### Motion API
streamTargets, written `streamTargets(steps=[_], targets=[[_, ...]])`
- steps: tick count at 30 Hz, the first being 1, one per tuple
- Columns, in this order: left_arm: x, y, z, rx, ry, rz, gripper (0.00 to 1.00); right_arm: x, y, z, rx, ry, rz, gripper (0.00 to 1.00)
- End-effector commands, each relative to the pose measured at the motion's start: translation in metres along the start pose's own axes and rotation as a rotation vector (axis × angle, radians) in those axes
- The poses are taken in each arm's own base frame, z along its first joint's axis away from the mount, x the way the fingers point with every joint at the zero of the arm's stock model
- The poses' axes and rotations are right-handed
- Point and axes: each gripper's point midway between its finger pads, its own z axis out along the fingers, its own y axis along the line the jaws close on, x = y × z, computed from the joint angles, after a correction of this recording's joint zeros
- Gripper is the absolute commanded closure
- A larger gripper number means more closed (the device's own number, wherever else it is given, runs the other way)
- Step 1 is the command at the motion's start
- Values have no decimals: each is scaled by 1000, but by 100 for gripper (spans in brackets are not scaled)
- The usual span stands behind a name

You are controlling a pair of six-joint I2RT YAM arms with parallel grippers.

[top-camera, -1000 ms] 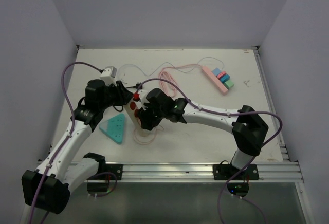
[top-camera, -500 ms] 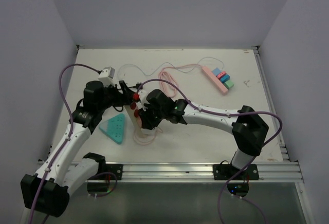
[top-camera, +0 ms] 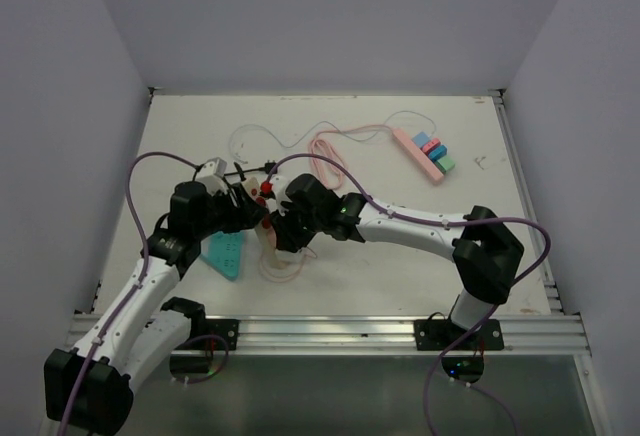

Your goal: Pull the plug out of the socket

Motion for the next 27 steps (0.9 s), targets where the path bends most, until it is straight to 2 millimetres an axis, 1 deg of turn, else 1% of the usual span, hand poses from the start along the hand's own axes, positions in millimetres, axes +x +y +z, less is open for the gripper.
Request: streamTargets(steps=[1, 3, 4, 5, 7, 8, 10, 12, 13, 15, 16, 18, 19, 21, 22, 24, 25, 26, 27], targets=[[-9, -17, 1, 75, -46, -7, 32, -55, 21, -26, -61, -183, -30, 100], [-4, -18, 4, 79, -35, -4, 34, -56, 23, -26, -69, -184, -30, 100], [-5, -19, 6, 81, -43, -4, 36, -57, 23, -27, -70, -187, -28, 100], [-1, -20, 8, 84, -34, -5, 37, -58, 23, -27, -72, -186, -28, 100], [0, -23, 12, 94, -40, -1, 39, -58, 24, -27, -72, -186, -25, 100], [5, -26, 15, 99, -25, 4, 39, -60, 25, -28, -75, -192, -26, 100], [7, -27, 18, 93, -28, 13, 41, -61, 25, -28, -75, -193, -23, 100], [12, -31, 21, 95, -17, 34, 44, -63, 26, -29, -79, -197, -21, 100], [11, -28, 22, 79, -25, 46, 49, -63, 27, -29, -81, -196, -18, 100], [11, -28, 23, 77, -27, 66, 55, -63, 27, -30, -83, -196, -17, 100], [8, -26, 23, 64, -36, 86, 63, -64, 28, -31, -85, -197, -17, 100], [3, -26, 22, 56, -50, 106, 74, -63, 28, -33, -86, -198, -18, 100], [0, -23, 22, 41, -63, 126, 84, -63, 28, -35, -86, -200, -13, 100], [-6, -22, 23, 24, -77, 143, 94, -60, 29, -39, -86, -200, -10, 100], [-8, -18, 23, -1, -81, 157, 100, -58, 28, -40, -84, -196, -6, 100], [-16, -14, 24, -39, -92, 189, 100, -55, 28, -46, -80, -190, -2, 100], [-18, -11, 25, -60, -89, 199, 100, -49, 27, -47, -77, -182, 3, 100], [-24, -12, 24, -70, -104, 210, 100, -48, 27, -50, -73, -183, 5, 100], [-28, -10, 24, -87, -113, 221, 100, -46, 27, -56, -71, -182, 6, 100]])
